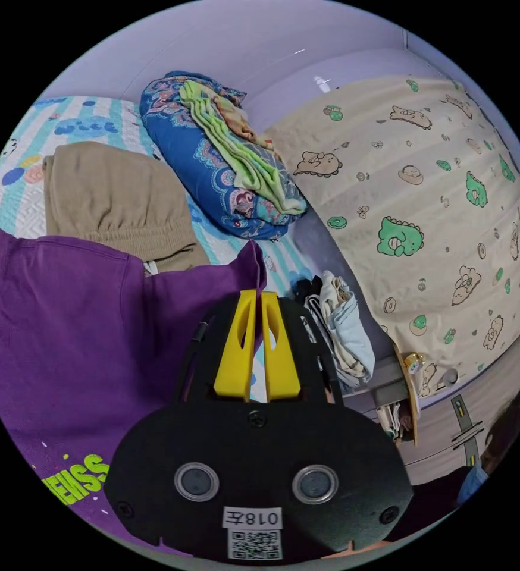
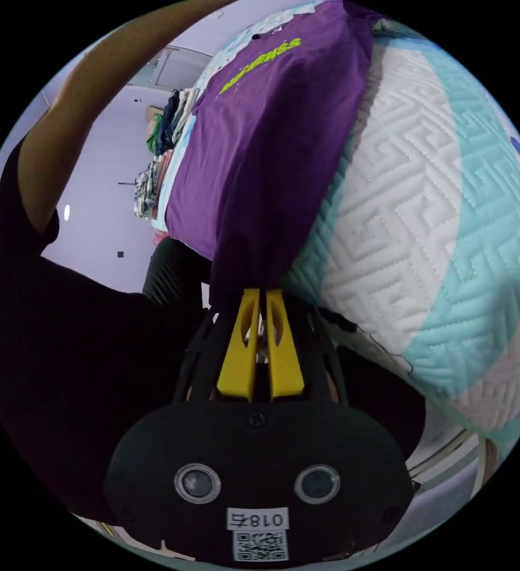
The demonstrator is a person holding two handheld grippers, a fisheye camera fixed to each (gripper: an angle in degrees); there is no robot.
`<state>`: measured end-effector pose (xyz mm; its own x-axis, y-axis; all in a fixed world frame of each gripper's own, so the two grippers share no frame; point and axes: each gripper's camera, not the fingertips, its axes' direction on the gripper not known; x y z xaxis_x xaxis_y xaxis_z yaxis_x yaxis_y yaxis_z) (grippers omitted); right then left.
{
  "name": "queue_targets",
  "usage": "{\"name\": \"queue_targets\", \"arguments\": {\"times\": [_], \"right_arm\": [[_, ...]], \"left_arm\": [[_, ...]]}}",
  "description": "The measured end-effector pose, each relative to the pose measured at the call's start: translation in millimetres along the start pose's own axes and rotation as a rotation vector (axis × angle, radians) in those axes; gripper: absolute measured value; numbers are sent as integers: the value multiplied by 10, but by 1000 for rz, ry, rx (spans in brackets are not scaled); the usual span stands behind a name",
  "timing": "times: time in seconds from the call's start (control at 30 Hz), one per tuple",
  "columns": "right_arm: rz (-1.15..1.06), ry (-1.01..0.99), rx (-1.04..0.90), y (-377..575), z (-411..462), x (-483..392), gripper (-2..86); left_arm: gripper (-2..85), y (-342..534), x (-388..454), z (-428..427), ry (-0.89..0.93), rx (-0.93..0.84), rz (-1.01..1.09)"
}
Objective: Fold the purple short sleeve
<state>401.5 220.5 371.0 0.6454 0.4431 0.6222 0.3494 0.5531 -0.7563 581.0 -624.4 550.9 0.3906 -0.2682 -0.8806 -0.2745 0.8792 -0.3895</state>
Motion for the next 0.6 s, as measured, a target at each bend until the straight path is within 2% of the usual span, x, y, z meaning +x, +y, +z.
{"name": "queue_targets", "arguments": {"times": [0.23,0.43,0.6], "right_arm": [[73,74,244,530,-631,-245,3],[141,152,203,390,-313,-195,2],[62,144,271,443,-464,-640,1]], "left_arm": [[-10,327,-359,94,43,12,7],[-9,771,-897,463,74,41,-47],[-9,1051,-1238,271,146,119,-5]]}}
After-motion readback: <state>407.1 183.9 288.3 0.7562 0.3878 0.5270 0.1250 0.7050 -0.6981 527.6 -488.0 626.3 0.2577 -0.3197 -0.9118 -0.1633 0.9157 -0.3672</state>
